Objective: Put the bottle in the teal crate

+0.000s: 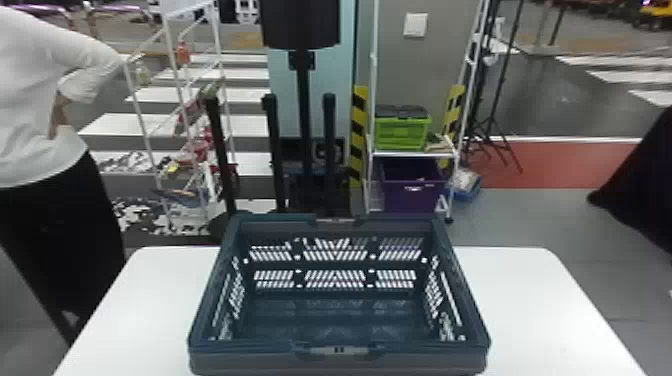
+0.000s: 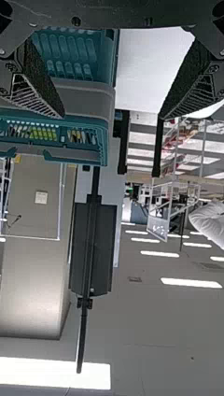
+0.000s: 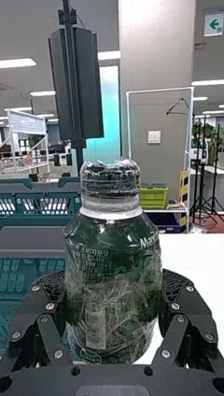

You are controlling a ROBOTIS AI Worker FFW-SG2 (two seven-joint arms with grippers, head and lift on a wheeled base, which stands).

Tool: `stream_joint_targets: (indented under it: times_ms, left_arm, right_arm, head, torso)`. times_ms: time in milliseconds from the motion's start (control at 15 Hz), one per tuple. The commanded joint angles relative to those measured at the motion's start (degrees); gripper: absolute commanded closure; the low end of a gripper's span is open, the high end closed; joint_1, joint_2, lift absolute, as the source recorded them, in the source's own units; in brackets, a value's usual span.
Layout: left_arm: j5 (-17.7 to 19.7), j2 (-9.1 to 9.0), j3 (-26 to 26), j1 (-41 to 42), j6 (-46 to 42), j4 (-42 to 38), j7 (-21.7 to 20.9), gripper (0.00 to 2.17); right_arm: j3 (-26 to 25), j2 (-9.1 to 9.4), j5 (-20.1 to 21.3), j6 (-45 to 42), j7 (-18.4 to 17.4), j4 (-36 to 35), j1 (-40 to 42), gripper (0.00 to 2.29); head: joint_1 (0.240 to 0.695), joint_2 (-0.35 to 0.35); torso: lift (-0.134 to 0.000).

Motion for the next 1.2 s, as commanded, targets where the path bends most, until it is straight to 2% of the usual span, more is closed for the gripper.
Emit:
stream_joint_targets:
  times_ms: [0,667,800,933,1133]
  left_arm:
    - [0.0,0.04,0.0,0.0,0.0,0.0,0.0,0.13]
    - [0.2,0.21,0.4,-0.1,1.9,-1.3,0.0,0.13]
    - [0.3,0.12,0.4,-0.5,3.7,-1.3,0.0,0.13]
    - [0.0,0.04,0.3,-1.1,9.1,-2.6,0.1,0.13]
    - [0.0,0.12,0.3,-1.2,9.5,-4.1,0.1,0.13]
  right_arm:
    - [0.0,0.0,0.0,0.0,0.0,-0.2,0.0,2.29]
    - [0.3,-0.26,0.2,4.0,0.0,-2.9,-1.1,2.29]
    - [0.3,-0.53,0.1,7.0,0.0,-5.0,-1.5,2.29]
    - [0.1,-0.62,-0.1,7.4,0.2,-7.0,-1.8,2.29]
    - [0.2,-0.88,-0.3,13.2,0.3,-13.2,-3.1,2.29]
  head:
    - [0.499,0.0]
    - [0.499,0.0]
    - [0.499,0.0]
    - [0.499,0.0]
    - [0.499,0.0]
  torso:
    - [0.0]
    - [0.0]
    - [0.0]
    - [0.0]
    - [0.0]
